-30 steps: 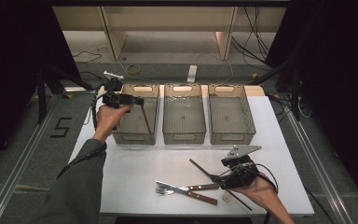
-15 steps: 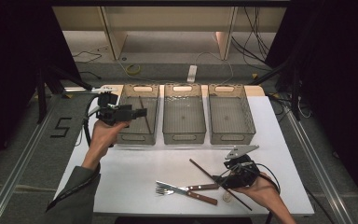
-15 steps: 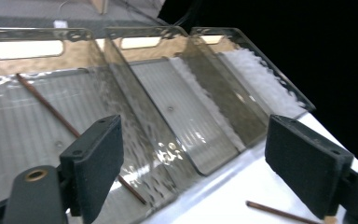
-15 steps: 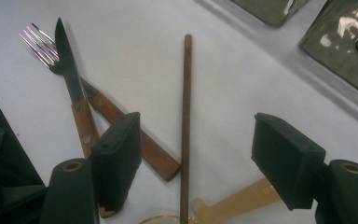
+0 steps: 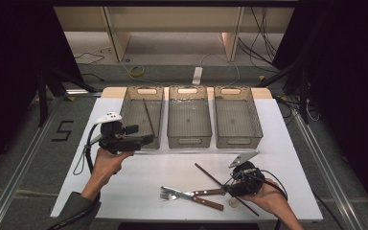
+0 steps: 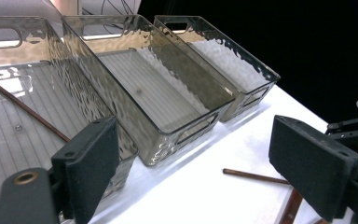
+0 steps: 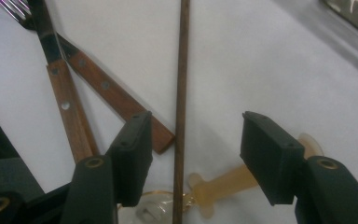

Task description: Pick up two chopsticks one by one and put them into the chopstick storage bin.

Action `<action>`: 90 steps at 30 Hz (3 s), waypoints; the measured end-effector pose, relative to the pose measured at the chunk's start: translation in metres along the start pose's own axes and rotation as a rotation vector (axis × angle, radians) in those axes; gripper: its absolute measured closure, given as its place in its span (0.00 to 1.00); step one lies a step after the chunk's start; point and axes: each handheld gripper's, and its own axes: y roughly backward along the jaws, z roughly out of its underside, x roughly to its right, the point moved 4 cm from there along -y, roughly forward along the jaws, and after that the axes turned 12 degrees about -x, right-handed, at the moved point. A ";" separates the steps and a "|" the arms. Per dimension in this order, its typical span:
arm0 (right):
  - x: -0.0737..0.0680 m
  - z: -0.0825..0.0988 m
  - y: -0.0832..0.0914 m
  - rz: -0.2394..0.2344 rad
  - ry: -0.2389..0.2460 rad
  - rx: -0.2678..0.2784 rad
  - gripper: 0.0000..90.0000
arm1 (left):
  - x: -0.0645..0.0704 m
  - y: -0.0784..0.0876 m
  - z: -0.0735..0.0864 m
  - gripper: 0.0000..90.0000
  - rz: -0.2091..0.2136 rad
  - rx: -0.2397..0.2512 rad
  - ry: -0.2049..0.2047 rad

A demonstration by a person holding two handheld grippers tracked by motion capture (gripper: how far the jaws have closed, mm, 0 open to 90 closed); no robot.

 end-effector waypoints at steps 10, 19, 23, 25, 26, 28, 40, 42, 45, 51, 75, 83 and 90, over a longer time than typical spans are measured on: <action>-0.001 0.004 -0.010 -0.018 0.016 -0.067 0.65 | 0.013 -0.006 0.031 0.17 0.074 -0.002 0.038; -0.003 0.007 -0.016 -0.020 0.038 -0.115 0.73 | 0.028 -0.010 0.039 0.18 0.097 -0.005 0.018; -0.004 0.007 -0.017 -0.019 0.037 -0.124 0.77 | 0.033 -0.009 0.040 0.18 0.095 -0.007 0.003; -0.004 0.007 -0.017 -0.017 0.038 -0.124 0.79 | 0.033 -0.009 0.041 0.18 0.100 -0.001 0.006; -0.003 0.007 -0.017 -0.018 0.037 -0.124 0.80 | 0.034 -0.009 0.041 0.18 0.102 -0.002 0.007; -0.003 0.007 -0.018 -0.014 0.036 -0.125 0.81 | 0.034 -0.010 0.042 0.18 0.102 -0.008 0.007; -0.002 0.003 -0.021 -0.006 0.050 -0.131 0.94 | 0.037 -0.013 0.044 0.18 0.114 -0.025 0.001; -0.003 0.002 -0.022 -0.004 0.052 -0.129 0.94 | 0.036 -0.013 0.044 0.18 0.116 -0.023 0.004; -0.003 0.001 -0.020 -0.003 0.049 -0.120 0.95 | 0.036 -0.014 0.045 0.18 0.114 -0.030 0.005; -0.001 -0.001 -0.003 0.005 0.038 -0.035 0.95 | 0.038 -0.016 0.045 0.18 0.113 -0.040 -0.002; -0.030 -0.044 0.024 0.011 0.081 0.230 0.95 | 0.059 -0.037 0.037 0.18 0.158 -0.037 0.013; -0.038 -0.055 0.033 0.007 0.095 0.283 0.95 | 0.069 -0.046 0.025 0.17 0.191 -0.025 0.030; -0.045 -0.060 0.032 -0.001 0.101 0.303 0.95 | 0.072 -0.056 0.017 0.18 0.211 -0.024 0.072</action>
